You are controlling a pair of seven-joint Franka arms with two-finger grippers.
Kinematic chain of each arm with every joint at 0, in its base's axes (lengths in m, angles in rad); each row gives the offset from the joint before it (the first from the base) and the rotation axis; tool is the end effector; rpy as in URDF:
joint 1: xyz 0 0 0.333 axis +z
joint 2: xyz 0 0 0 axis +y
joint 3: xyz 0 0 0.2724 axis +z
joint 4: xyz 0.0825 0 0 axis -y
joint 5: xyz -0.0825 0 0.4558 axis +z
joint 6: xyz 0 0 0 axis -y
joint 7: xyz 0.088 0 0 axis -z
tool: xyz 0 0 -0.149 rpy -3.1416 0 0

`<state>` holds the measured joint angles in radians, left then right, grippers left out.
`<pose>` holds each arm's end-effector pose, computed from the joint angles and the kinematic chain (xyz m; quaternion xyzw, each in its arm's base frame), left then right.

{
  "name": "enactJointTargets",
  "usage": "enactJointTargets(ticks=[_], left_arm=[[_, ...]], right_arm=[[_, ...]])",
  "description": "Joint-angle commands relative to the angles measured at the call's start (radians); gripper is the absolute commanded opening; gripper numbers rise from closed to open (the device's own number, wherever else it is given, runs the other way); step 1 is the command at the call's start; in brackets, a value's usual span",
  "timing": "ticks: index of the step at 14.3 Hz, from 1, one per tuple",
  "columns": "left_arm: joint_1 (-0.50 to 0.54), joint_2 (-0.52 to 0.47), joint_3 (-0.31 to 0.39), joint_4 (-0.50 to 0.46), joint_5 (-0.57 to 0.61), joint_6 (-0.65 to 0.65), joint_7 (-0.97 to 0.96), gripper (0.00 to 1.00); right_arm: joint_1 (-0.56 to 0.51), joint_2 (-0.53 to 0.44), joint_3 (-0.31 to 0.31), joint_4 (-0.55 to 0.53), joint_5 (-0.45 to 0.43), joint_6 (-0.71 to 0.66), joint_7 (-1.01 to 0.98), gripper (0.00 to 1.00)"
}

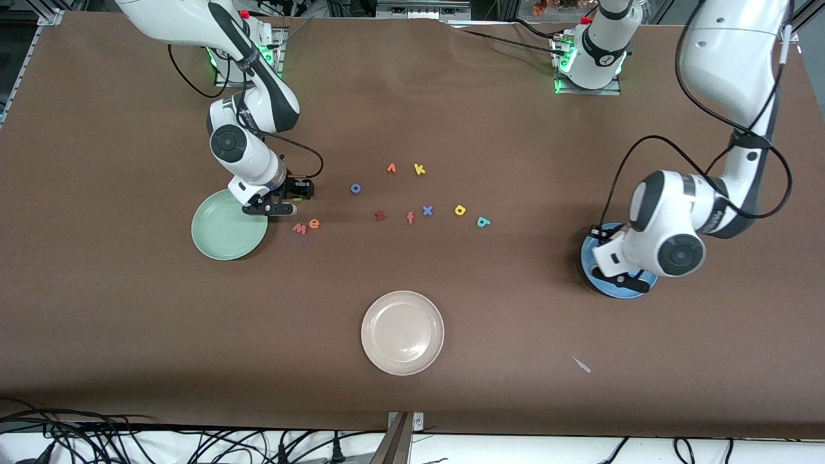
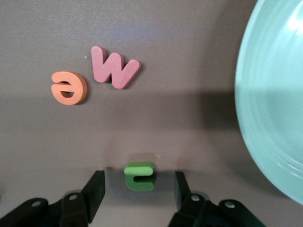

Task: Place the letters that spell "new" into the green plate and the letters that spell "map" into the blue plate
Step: 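Place the blue m and green u on their matching plates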

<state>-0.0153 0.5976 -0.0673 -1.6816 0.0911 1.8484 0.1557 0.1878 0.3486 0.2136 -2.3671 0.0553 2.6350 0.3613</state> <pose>0.6381 -0.0431 0.1065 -0.9674 0.1358 0.2133 0.0126 0.4655 0.2143 0.0287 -0.9981 0.0095 0.0528 0.0316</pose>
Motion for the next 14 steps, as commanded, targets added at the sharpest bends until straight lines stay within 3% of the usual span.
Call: enactJointTargets(ticks=[1,2,4,7,9,14], left_arm=[[0.026,0.051,-0.017,0.002,0.021,0.020,0.012,0.25],[0.024,0.059,-0.017,0.003,0.022,0.020,0.012,0.27],[0.023,0.057,-0.019,0.006,0.022,0.015,0.015,1.00],[0.006,0.039,-0.034,0.020,0.009,-0.035,0.012,1.00],[0.001,0.002,-0.126,0.025,0.004,-0.075,-0.016,1.00],[-0.012,0.004,-0.302,0.026,-0.001,-0.063,-0.477,1.00]], right_arm=[[0.004,-0.002,0.004,-0.012,-0.006,0.020,0.013,0.57],[0.004,-0.002,0.004,-0.012,-0.006,0.020,0.013,0.53],[0.004,0.004,0.006,-0.012,-0.008,0.020,0.013,0.50],[0.010,0.009,0.004,-0.012,-0.008,0.031,0.011,0.39],[0.010,0.007,0.004,-0.012,-0.008,0.030,0.010,0.27],[0.007,-0.061,0.004,0.000,-0.008,-0.037,-0.010,0.20]])
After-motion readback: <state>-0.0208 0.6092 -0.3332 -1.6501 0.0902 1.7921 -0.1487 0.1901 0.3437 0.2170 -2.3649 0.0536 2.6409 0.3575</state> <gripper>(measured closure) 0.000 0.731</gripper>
